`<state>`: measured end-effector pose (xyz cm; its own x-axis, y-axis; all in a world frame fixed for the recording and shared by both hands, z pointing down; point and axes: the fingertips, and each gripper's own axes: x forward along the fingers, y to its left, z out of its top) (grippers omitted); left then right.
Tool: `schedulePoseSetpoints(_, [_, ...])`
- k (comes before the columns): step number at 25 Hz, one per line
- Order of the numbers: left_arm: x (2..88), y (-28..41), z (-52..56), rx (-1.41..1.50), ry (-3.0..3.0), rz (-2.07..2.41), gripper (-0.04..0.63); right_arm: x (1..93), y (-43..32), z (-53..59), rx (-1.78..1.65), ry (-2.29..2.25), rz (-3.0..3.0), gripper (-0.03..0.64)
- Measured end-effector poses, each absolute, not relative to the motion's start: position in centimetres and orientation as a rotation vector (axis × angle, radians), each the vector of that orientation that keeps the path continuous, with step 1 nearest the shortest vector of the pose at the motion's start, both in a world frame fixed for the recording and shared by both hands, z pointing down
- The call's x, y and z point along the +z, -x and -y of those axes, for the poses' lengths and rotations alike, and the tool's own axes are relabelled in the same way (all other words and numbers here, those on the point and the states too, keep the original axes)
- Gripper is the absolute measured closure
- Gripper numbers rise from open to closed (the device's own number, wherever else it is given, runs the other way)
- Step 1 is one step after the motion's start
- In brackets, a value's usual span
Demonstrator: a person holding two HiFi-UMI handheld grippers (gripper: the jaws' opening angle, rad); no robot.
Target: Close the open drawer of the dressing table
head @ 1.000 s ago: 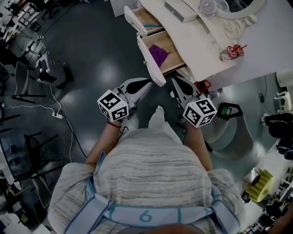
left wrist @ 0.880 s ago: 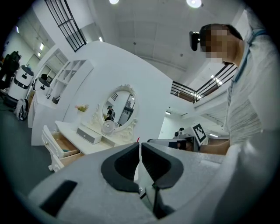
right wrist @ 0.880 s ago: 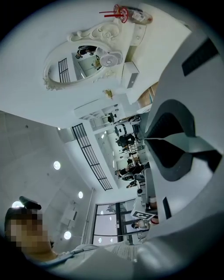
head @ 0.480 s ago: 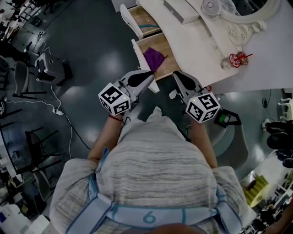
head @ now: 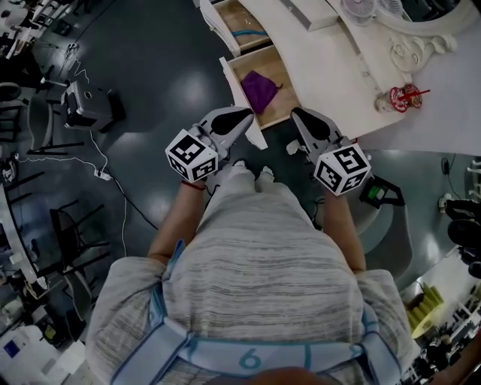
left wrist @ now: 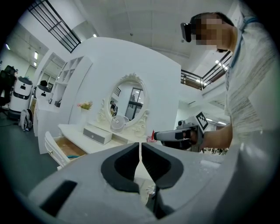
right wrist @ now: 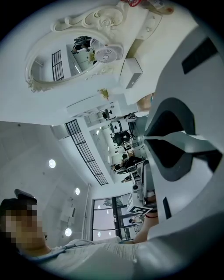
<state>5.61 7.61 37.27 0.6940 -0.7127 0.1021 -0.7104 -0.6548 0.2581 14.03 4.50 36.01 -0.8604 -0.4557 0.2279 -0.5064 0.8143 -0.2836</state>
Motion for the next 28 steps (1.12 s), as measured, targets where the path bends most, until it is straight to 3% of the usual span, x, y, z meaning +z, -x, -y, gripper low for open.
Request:
schedulePoseSetpoints(13, [42.7,0.2,-5.5,0.239,-2.576,1.156,0.566,38.1,-12.3,-2.1,0.572,-0.847,2.804,0.604])
schedulePoseSetpoints(17, [44.7,1.7,-4.9,0.295,-2.547,1.163,0.511,38.9,-11.8,-1.8,0.589,-0.854,2.783,0.604])
schedulePoseSetpoints(28, [51.6,2.7,-3.9,0.474,-2.503,1.076,0.474,40.3,-10.8,-1.1,0.609,-0.870,2.729,0.604])
